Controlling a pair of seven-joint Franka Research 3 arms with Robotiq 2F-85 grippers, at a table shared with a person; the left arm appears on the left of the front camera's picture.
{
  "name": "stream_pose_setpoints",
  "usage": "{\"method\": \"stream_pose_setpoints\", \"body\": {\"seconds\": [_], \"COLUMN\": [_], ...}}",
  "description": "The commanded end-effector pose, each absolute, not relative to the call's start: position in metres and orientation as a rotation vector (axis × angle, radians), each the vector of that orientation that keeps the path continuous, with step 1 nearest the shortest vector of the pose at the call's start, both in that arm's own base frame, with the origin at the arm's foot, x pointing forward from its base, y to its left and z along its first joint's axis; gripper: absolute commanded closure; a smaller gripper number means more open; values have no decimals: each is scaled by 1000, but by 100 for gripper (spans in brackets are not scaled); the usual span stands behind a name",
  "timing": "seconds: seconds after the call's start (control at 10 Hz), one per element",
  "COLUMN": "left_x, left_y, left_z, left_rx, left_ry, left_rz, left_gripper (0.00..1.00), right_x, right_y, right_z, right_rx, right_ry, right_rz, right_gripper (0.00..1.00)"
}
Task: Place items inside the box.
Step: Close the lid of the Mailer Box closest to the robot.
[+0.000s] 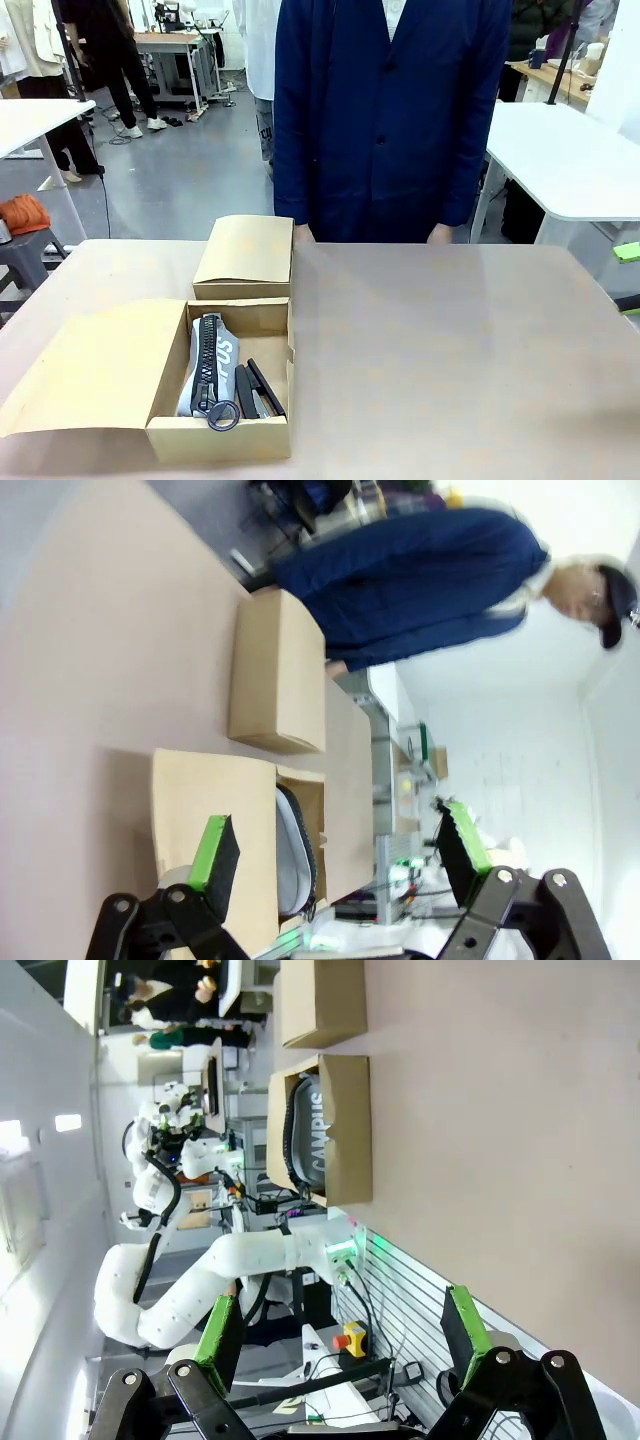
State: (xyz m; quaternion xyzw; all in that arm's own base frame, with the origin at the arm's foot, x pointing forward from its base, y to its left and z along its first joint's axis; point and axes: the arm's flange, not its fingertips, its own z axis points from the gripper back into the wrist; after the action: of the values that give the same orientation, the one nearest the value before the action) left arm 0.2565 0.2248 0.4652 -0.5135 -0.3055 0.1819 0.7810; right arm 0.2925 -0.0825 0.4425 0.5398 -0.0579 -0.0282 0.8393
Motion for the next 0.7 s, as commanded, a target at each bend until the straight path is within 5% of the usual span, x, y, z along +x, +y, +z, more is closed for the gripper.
{"method": "stream_pose_setpoints", "body": {"seconds": [0.0, 0.2, 0.4, 0.5, 0.6], "left_x": [250, 223, 204, 208, 215], "left_y": [164, 100, 82, 91, 105], "left_z": [462, 443, 418, 407, 392], "left_rx": [-1138, -1205, -1132, -1089, -1071], "left_ry": [-671, -585, -936, -1243, -1306], "left_rz": [81, -258, -713, -960, -1040], "left_gripper": [0, 0, 0, 0, 0], "right_x": [294, 294, 294, 294, 294], "right_y": [-81, -81, -81, -81, -81], "right_z": [448, 448, 448, 448, 448], "right_rx": [1166, 1166, 1166, 1166, 1166], "right_ry": [-122, -122, -122, -122, -122], "right_rz": [-84, -84, -84, -84, -84], "right_gripper": [0, 0, 0, 0, 0]}}
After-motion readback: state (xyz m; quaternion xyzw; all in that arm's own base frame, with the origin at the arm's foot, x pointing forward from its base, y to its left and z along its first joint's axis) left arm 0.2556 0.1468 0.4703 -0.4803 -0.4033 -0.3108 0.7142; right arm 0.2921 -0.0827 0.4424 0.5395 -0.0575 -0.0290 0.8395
